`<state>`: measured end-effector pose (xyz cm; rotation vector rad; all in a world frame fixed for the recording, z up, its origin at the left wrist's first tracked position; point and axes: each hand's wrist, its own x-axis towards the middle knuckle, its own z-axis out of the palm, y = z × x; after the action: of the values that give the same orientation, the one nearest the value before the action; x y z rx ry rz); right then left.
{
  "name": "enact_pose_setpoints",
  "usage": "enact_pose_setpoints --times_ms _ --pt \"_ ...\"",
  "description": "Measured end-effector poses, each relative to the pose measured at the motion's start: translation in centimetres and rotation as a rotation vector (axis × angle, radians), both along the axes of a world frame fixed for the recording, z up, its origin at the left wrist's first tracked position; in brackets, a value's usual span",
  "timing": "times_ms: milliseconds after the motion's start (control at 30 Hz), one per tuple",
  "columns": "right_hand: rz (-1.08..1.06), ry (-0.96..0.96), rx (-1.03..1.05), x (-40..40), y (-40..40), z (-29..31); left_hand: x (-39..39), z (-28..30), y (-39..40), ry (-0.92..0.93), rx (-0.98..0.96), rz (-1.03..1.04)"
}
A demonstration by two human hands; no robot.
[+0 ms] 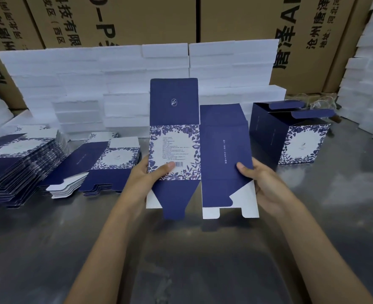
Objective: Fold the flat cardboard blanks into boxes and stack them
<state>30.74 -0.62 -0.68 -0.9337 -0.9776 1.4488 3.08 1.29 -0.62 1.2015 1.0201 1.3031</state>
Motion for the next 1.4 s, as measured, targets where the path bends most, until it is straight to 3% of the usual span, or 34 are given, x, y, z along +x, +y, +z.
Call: enact_pose_setpoints --times_ms 200,267,567,833,1033,1233,1400 --pt "0.029 -0.053 0.006 -0.3 0.1 0.3 -1.5 0.0 -0.4 0.0 -0.03 -0.111" --pt "0.036 0.015 0.028 -0.5 0.1 0.2 -1.7 0.0 -0.7 -0.009 -0.052 -0.133" --pt "0.142 -0.006 0.054 -0.6 0.0 0.1 -1.9 0.0 -0.4 -0.037 -0.11 0.039" --pt "-0.016 0.031 0.043 -2.1 -0.5 0.4 -1.4 0.3 -0.8 -0.023 -0.129 0.057" --pt "0.108 0.043 -0.018 -1.9 -0.9 0.7 -1.1 0.6 -0.7 0.125 -0.11 0.323" --pt "-0.066 -0.044 0.003 -1.8 -0.5 0.5 -0.5 0.3 -0.9 0.094 -0.08 0.181" --pt "-0.101 0.021 -0.037 -1.5 -0.3 0.5 0.1 -0.6 -0.6 0.282 0.027 0.182"
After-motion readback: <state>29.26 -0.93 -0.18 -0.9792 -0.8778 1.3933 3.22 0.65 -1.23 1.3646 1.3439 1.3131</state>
